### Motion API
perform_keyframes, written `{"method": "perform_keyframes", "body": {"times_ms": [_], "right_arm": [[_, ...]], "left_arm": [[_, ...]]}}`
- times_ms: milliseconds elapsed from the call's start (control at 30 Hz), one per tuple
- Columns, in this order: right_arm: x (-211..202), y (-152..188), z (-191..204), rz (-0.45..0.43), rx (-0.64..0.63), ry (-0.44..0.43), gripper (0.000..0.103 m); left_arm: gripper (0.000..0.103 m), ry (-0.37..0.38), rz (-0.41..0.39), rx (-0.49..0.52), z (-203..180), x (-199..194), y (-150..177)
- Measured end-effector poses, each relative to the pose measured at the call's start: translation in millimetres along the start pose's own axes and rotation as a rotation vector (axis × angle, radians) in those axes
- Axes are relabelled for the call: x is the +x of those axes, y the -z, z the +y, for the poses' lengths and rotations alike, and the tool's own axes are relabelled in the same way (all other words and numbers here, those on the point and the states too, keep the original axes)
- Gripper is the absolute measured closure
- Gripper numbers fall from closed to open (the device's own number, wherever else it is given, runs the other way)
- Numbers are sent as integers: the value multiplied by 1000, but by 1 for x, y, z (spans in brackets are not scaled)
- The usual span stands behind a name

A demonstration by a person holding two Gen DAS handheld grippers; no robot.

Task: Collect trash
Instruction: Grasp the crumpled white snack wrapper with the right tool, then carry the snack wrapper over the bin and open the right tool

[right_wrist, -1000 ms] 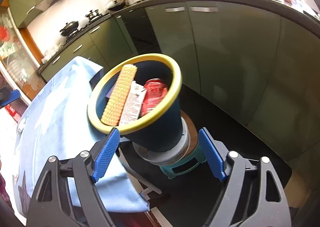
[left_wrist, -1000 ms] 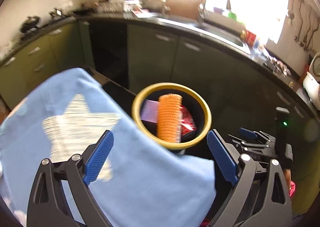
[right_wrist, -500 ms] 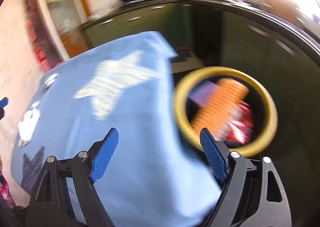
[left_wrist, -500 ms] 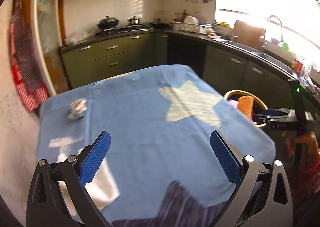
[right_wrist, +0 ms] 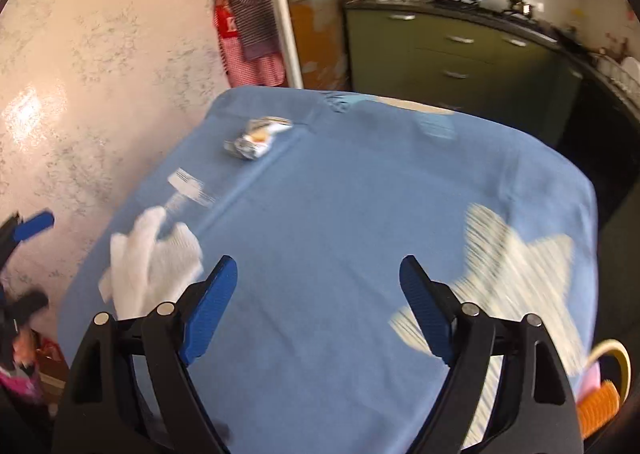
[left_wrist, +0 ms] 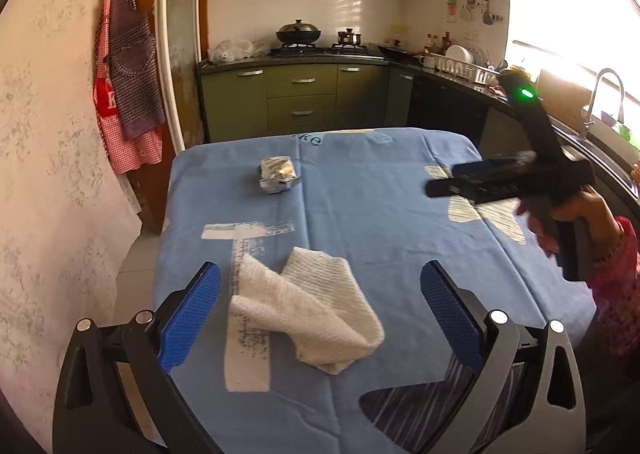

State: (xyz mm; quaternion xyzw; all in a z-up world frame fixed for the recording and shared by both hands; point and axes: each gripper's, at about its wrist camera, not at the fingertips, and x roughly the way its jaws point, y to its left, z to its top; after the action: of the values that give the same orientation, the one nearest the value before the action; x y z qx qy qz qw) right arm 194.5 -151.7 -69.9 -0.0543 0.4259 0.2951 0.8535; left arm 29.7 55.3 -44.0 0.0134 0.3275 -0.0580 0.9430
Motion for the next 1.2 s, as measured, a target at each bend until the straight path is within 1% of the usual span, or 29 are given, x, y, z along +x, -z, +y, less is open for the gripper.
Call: {"method": "perform_keyframes", "body": {"times_ms": [67,133,200,333,467,600,700,767,933,1033,1200], "right_arm": [[20,-25,20,16,-10,-35,24],[42,-51,37,43,-1,-51,24],[67,-79,51,92,24,-76,24],[118,-118,61,202,90,-56,24],[156,-140,62,302,134,5,33],[184,-147,61,400,172,42,40],[197,-147,66,430,162,94,46],[202,-145,70,448,162,106,48],[213,-147,81,464,142,151,48],[214,-146,87,465,119,185,60],[204,-139,89,438,103,188,63]], "left_arm": [[5,0,8,-7,5,1,2],[5,3,14,-20,12,4,5],[5,6,16,-29,15,5,8],[5,21,14,-50,23,3,13],[5,17,13,-57,35,0,20],[5,20,10,-61,44,-1,23],[5,21,1,-59,49,-4,25],[5,28,-4,-62,51,-6,27],[5,40,-3,-71,53,-11,30],[5,49,-10,-70,52,-16,32],[5,61,-11,-55,44,-21,34]]}}
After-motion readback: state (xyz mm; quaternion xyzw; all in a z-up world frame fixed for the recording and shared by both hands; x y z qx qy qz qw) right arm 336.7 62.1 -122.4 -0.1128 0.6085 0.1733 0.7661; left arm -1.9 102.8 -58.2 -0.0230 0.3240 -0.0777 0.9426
